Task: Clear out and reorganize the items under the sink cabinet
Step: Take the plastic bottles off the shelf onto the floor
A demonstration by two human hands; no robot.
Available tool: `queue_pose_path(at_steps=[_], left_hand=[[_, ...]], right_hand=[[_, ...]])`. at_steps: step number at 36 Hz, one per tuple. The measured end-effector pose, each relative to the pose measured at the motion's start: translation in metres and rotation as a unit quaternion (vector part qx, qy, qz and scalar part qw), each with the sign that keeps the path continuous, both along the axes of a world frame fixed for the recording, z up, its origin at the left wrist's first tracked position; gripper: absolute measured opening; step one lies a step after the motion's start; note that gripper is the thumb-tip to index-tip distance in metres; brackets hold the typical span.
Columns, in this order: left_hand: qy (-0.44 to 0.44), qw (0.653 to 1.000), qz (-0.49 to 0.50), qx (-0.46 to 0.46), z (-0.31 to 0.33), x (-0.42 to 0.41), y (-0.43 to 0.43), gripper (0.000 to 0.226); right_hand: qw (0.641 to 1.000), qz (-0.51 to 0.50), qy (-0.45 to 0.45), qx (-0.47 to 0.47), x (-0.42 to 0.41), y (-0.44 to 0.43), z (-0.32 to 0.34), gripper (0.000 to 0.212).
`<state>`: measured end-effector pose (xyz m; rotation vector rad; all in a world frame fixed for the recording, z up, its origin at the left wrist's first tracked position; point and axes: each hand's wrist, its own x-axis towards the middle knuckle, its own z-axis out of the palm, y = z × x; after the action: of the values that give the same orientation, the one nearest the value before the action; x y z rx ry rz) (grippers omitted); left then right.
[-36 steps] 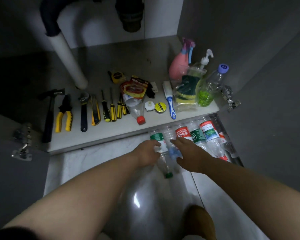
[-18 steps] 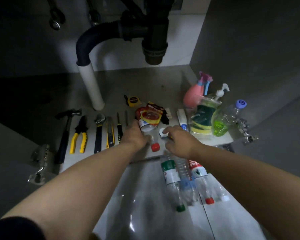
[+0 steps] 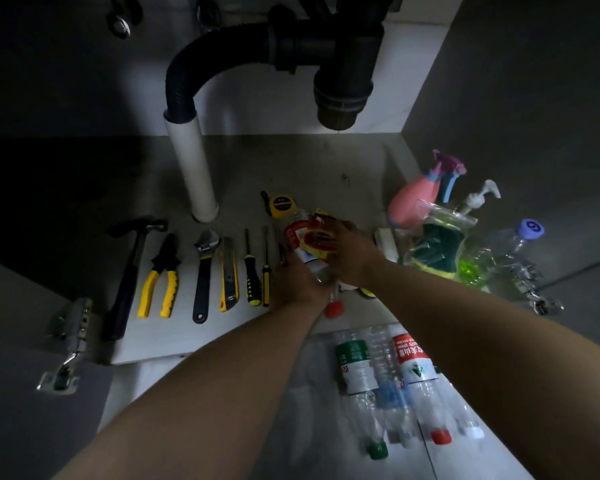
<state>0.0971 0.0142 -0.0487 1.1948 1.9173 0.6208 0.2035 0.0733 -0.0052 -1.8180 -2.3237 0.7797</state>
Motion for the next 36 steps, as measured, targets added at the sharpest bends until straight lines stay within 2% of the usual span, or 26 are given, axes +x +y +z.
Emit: queue_pose_path(at_steps=[6, 12, 17, 20, 24, 28, 32, 36], left_hand=[[0.0, 1.0, 0.01, -0.003, -0.003, 0.005, 0.003, 0.092], [-0.014, 1.0, 0.022, -0.014, 0.002, 0.012, 0.007, 0.093], [-0.05, 0.998, 0.035, -0.003, 0.001, 0.01, 0.007, 0.079], [-0.068, 0.997, 0.029, -0.004, 0.004, 0.007, 0.001, 0.068], [-0.045, 0.999, -0.015, 0.003, 0.019, -0.003, -0.016, 0.065], [-0.057, 0.994, -0.089, -0.043, 0.038, -0.012, -0.046, 0.056], [-0.083, 0.973, -0.154, -0.15, 0.055, -0.011, -0.087, 0.06], [-0.142, 0.959, -0.143, -0.201, 0.053, -0.001, -0.139, 0.049]], right_hand=[[0.999, 0.008, -0.047, 0.01, -0.01, 0.012, -0.011, 0.086], [0.997, -0.002, -0.062, 0.055, -0.006, 0.008, -0.017, 0.066], [0.989, 0.017, -0.058, 0.133, 0.004, 0.002, -0.008, 0.062], [0.99, 0.005, -0.012, 0.139, 0.018, -0.01, 0.003, 0.063], [0.99, -0.023, -0.014, 0.137, 0.051, -0.04, 0.017, 0.068], [0.994, -0.009, -0.03, 0.103, 0.088, -0.076, 0.033, 0.068], [0.996, 0.012, -0.074, 0.048, 0.122, -0.115, 0.051, 0.067], [0.994, 0.023, -0.105, -0.02, 0.145, -0.145, 0.063, 0.069]])
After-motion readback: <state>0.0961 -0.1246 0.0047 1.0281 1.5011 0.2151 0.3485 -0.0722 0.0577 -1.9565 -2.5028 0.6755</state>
